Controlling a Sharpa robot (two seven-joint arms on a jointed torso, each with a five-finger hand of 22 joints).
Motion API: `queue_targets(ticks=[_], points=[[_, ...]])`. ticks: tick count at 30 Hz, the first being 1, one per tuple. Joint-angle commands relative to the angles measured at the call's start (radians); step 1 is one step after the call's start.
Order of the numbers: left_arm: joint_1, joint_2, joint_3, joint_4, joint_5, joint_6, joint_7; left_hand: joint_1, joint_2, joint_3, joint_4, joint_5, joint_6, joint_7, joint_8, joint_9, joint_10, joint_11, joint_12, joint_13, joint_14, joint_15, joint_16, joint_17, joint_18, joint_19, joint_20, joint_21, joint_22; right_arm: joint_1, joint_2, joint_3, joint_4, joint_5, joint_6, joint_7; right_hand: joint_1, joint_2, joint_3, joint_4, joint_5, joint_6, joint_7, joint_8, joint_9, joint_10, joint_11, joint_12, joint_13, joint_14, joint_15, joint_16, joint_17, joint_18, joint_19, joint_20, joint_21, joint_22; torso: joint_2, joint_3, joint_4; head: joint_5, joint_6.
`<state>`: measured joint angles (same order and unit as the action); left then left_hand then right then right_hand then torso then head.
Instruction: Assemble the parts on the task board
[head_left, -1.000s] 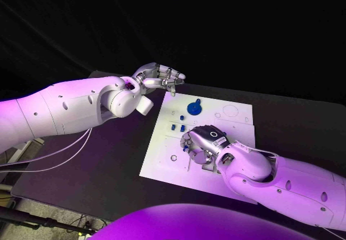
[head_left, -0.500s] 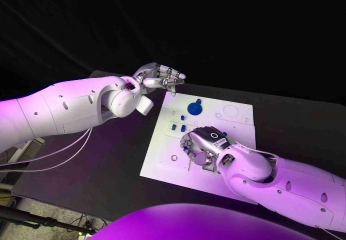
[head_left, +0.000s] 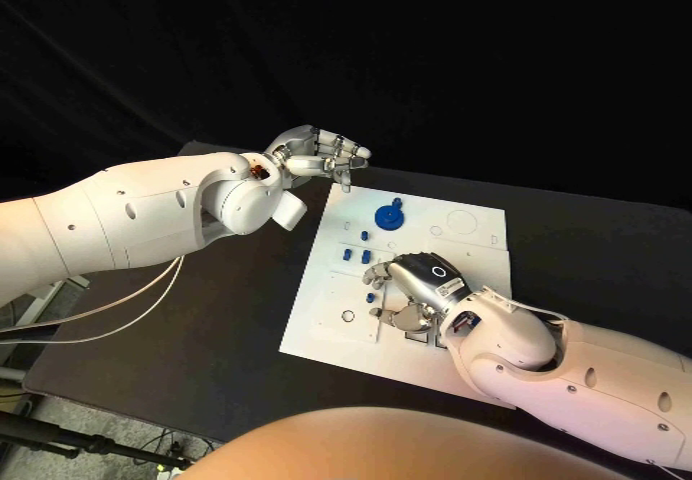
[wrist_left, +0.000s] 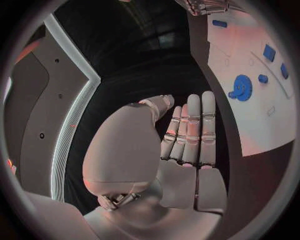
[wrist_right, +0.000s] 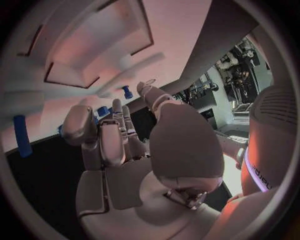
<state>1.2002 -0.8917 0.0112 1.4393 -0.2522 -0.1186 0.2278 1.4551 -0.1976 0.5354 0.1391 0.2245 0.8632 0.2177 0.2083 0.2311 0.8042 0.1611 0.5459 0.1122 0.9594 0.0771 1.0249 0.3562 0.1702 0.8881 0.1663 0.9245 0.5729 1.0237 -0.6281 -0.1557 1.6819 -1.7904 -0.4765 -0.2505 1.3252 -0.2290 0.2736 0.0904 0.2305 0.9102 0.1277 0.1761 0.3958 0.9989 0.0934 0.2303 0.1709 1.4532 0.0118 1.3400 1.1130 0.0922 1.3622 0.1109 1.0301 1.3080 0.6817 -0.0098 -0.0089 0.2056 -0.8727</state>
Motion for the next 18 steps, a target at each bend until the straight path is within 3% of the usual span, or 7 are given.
queue_targets(ticks=[1, 7, 14, 15, 16, 17, 18], points=[[0.001, 0.001, 0.001, 0.0, -0.002, 0.01, 0.007, -0.007, 0.001, 0.0, -0.002, 0.004, -0.007, 0.004, -0.005, -0.002, -0.006, -0.002, 0.004, -0.001, -0.002, 0.002, -0.005, -0.001, 0.015, -0.005, 0.003, -0.004, -0.001, 0.011, -0.028, 0.003, 0.031, 0.009, -0.047, 0.01, 0.055, 0.018, -0.087, 0.052, 0.006, 0.019, 0.001, -0.014, -0.009, -0.032, 0.0, 0.055, 0.005, -0.007, 0.001, -0.006, -0.008, 0.015, -0.001, 0.003, -0.004, 0.006, 0.0, 0.0, -0.0006, -0.002, 0.0], [0.0, -0.002, 0.001, -0.001, -0.002, 0.011, 0.007, -0.007, 0.002, 0.0, -0.001, 0.004, -0.007, 0.004, -0.005, -0.002, -0.006, -0.002, 0.005, -0.001, -0.001, 0.002, -0.004, -0.001, 0.015, -0.004, 0.003, -0.004, -0.001, 0.056, -0.115, 0.01, 0.091, 0.05, -0.032, 0.005, 0.09, 0.028, -0.088, 0.076, 0.011, 0.041, 0.011, -0.015, -0.013, -0.031, -0.004, 0.086, 0.006, 0.001, -0.003, 0.002, 0.001, 0.011, 0.011, 0.0, 0.016, 0.018, -0.001, -0.001, -0.0018, -0.01, 0.001], [0.0, -0.004, 0.0, -0.002, -0.002, 0.012, 0.007, -0.007, 0.002, 0.0, -0.001, 0.004, -0.007, 0.004, -0.005, -0.002, -0.006, -0.002, 0.005, -0.001, -0.001, 0.002, -0.004, -0.001, 0.015, -0.004, 0.003, -0.004, -0.001, 0.12, -0.211, 0.015, 0.099, 0.119, 0.056, 0.005, 0.103, 0.017, -0.093, 0.096, 0.006, 0.036, 0.014, -0.028, -0.022, -0.057, 0.0, 0.089, -0.005, 0.005, -0.001, 0.002, -0.001, 0.011, 0.012, 0.0, 0.008, 0.016, -0.002, -0.0012, -0.003, -0.031, 0.01], [0.0, -0.004, 0.0, -0.002, -0.002, 0.012, 0.008, -0.008, 0.003, 0.001, -0.001, 0.004, -0.007, 0.004, -0.004, -0.001, -0.005, -0.003, 0.006, -0.001, 0.0, 0.002, -0.004, -0.001, 0.015, -0.004, 0.003, -0.005, -0.001, 0.127, -0.223, 0.015, 0.095, 0.121, 0.075, 0.007, 0.106, 0.005, -0.138, 0.116, 0.007, -0.017, 0.018, -0.061, -0.036, -0.097, 0.008, 0.079, -0.018, -0.013, 0.007, -0.025, -0.048, 0.018, -0.009, 0.005, -0.041, -0.006, -0.002, -0.0013, -0.0026, -0.034, 0.012], [0.0, -0.005, 0.0, -0.002, -0.002, 0.012, 0.008, -0.008, 0.003, 0.001, -0.001, 0.004, -0.007, 0.004, -0.004, -0.001, -0.005, -0.003, 0.006, -0.001, 0.0, 0.002, -0.004, -0.001, 0.015, -0.004, 0.003, -0.005, -0.001, 0.131, -0.231, 0.016, 0.091, 0.119, 0.089, 0.009, 0.134, 0.008, -0.225, 0.152, 0.013, -0.064, 0.01, -0.089, -0.048, -0.129, 0.018, 0.076, -0.031, -0.036, 0.015, -0.057, -0.1, 0.029, -0.035, 0.013, -0.103, -0.034, -0.002, -0.0014, -0.0032, -0.037, 0.014], [0.0, -0.004, 0.0, -0.002, -0.002, 0.012, 0.008, -0.008, 0.003, 0.001, -0.001, 0.004, -0.007, 0.004, -0.004, -0.001, -0.005, -0.003, 0.006, -0.001, 0.0, 0.002, -0.004, -0.001, 0.015, -0.004, 0.003, -0.005, -0.001, 0.135, -0.239, 0.016, 0.086, 0.117, 0.107, 0.01, 0.172, -0.017, -0.353, 0.206, 0.026, -0.142, -0.031, -0.115, -0.065, -0.189, 0.034, 0.057, -0.049, -0.077, 0.028, -0.115, -0.192, 0.048, -0.088, 0.022, -0.23, -0.093, -0.002, -0.0018, -0.0039, -0.038, 0.014], [0.0, -0.004, 0.0, -0.003, -0.002, 0.013, 0.008, -0.008, 0.003, 0.001, -0.001, 0.004, -0.007, 0.004, -0.004, -0.001, -0.005, -0.003, 0.006, -0.001, 0.0, 0.002, -0.004, -0.001, 0.015, -0.004, 0.003, -0.005, -0.001, 0.138, -0.246, 0.016, 0.08, 0.115, 0.125, 0.012, 0.179, -0.036, -0.4, 0.21, 0.029, -0.207, -0.05, -0.118, -0.088, -0.22, 0.044, 0.046, -0.06, -0.09, 0.035, -0.134, -0.222, 0.057, -0.109, 0.029, -0.285, -0.121, -0.001, -0.0017, -0.0039, -0.039, 0.015]])
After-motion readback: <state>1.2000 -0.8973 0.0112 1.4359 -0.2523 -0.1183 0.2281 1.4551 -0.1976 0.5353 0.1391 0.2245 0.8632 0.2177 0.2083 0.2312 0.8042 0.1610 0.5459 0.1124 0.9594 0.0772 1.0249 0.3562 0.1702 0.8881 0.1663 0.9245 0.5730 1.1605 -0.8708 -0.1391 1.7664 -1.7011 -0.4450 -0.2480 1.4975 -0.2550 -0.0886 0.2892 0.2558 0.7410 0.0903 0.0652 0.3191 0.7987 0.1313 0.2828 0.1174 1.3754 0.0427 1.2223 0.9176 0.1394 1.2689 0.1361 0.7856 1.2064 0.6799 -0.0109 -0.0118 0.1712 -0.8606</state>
